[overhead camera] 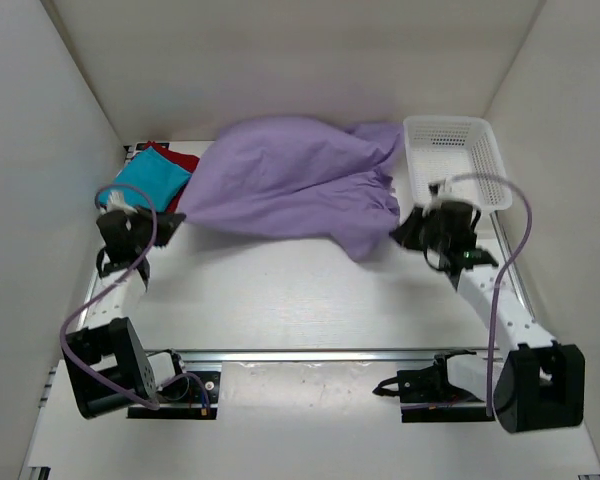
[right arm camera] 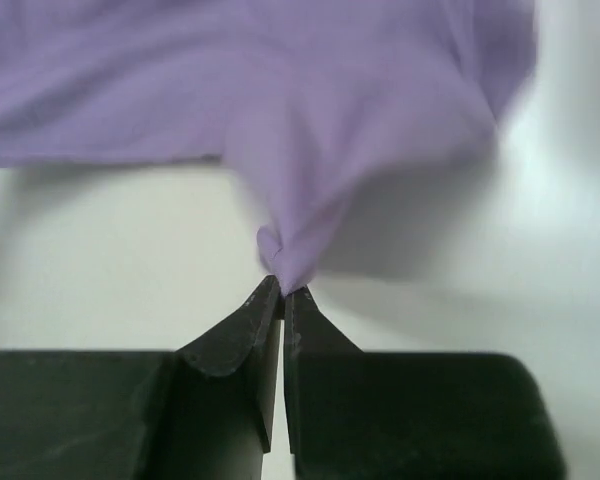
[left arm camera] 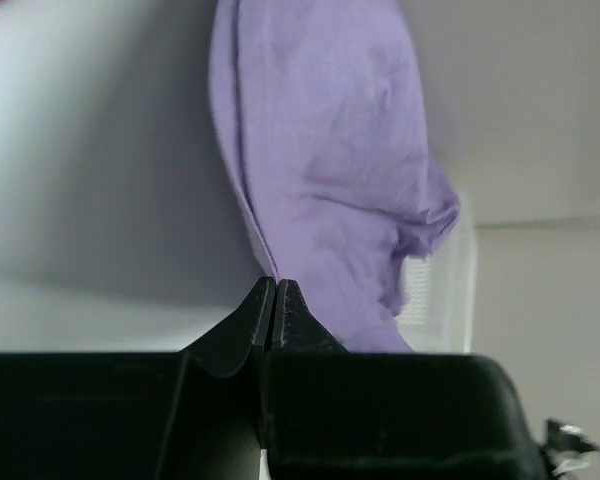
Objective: Fold and stack the t-shirts
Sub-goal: Flatten out the tshirt
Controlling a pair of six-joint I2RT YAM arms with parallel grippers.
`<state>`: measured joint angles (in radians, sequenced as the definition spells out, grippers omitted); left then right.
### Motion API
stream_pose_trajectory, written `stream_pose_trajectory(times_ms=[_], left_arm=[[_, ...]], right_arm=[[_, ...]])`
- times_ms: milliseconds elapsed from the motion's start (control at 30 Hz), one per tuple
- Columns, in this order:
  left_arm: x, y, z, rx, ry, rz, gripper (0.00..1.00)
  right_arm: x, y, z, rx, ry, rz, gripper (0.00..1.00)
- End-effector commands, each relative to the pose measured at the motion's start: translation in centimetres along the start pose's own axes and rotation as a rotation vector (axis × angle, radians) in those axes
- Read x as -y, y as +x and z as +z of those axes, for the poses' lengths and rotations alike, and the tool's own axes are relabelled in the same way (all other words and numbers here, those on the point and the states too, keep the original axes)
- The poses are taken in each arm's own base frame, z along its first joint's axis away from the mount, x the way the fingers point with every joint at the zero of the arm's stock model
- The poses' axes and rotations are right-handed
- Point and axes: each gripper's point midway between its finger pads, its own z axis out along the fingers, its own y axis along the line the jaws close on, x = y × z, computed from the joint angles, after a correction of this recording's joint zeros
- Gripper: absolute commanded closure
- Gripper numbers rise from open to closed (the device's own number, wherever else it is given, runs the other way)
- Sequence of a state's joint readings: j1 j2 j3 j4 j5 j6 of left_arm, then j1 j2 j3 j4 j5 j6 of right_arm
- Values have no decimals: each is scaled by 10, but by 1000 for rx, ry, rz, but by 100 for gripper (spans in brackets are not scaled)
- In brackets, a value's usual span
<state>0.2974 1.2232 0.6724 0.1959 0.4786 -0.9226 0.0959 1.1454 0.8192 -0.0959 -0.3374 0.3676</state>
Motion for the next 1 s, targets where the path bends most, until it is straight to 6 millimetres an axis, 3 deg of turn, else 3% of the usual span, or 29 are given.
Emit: stream_pose_trajectory(times_ms=[0, 33, 167, 200, 267, 300, 400, 567, 667, 800, 967], left_arm=[[-23, 13, -17, 45, -12, 64, 100], [-44, 29, -18, 12, -54, 50, 100], [-82, 66, -29, -89, -127, 16, 100], [-86, 73, -34, -105, -131, 21, 100], [-99, 80, -47, -120, -173, 30, 100], [-99, 76, -51, -109, -173, 53, 100], [-107, 76, -73, -132, -222, 57, 100], [-88, 68, -85, -98, -257, 234, 100], [-81, 65, -83, -86, -235, 237, 100], [-88, 75, -75, -126, -212, 169, 100], [-88, 80, -66, -134, -184, 114, 100]], right_arm=[[-7, 30, -31, 58, -39, 25, 100], [-1, 57, -37, 17, -21, 50, 100], [8, 138, -61, -134, 14, 157, 100], [2, 138, -69, -115, -6, 169, 99], [-1, 163, -86, -150, -11, 232, 100], [-3, 167, -89, -150, -12, 237, 100], [-37, 165, -111, -111, -81, 302, 100], [-35, 143, -157, -4, 3, 369, 100], [-31, 133, -173, 24, 20, 377, 100], [-35, 119, -175, 49, 26, 344, 100], [-26, 144, -155, -17, 107, 302, 100]])
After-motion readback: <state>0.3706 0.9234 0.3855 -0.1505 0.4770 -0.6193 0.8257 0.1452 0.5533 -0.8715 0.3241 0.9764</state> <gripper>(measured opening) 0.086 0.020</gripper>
